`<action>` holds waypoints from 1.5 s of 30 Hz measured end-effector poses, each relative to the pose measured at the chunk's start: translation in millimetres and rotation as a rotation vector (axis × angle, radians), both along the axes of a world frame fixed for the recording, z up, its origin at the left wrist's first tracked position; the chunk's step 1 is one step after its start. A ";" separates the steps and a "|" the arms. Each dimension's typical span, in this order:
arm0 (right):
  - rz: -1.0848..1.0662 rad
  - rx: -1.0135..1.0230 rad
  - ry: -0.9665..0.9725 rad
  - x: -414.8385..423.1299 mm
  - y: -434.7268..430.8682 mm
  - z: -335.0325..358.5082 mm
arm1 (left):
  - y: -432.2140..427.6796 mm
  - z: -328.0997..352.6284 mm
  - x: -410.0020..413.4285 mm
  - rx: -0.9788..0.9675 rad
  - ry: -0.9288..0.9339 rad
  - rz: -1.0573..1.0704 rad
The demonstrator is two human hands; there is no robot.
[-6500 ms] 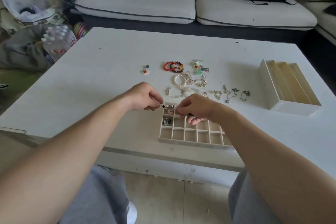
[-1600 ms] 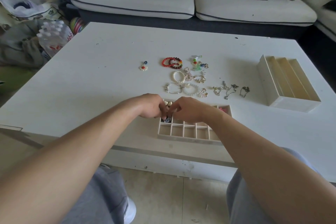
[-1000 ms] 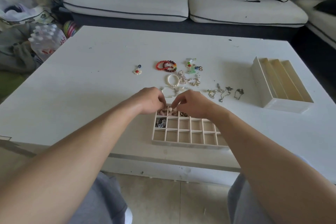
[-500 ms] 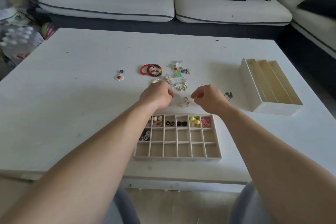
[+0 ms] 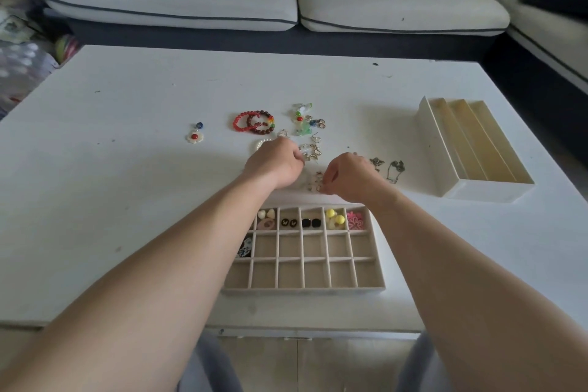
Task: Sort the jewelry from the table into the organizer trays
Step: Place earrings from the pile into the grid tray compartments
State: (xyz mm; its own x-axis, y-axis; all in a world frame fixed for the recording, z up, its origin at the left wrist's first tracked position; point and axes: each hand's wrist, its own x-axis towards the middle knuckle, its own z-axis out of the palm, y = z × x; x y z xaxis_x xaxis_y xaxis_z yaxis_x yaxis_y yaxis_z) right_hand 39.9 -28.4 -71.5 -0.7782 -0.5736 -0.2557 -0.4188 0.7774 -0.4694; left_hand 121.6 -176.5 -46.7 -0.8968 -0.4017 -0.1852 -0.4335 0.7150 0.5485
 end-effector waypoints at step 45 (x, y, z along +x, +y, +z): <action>-0.234 -0.742 -0.693 -2.3 18.4 44.8 | 8.8 17.0 4.6 0.904 0.190 0.183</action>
State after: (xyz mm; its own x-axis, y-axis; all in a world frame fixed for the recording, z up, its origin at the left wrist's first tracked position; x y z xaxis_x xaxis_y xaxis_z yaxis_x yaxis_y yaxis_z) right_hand 37.7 -10.0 -26.7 -0.7075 -0.6231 -0.3335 0.2485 0.2223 -0.9428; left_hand 126.2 -167.6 -29.7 -0.8812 -0.3150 -0.3525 -0.3430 -0.0874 0.9353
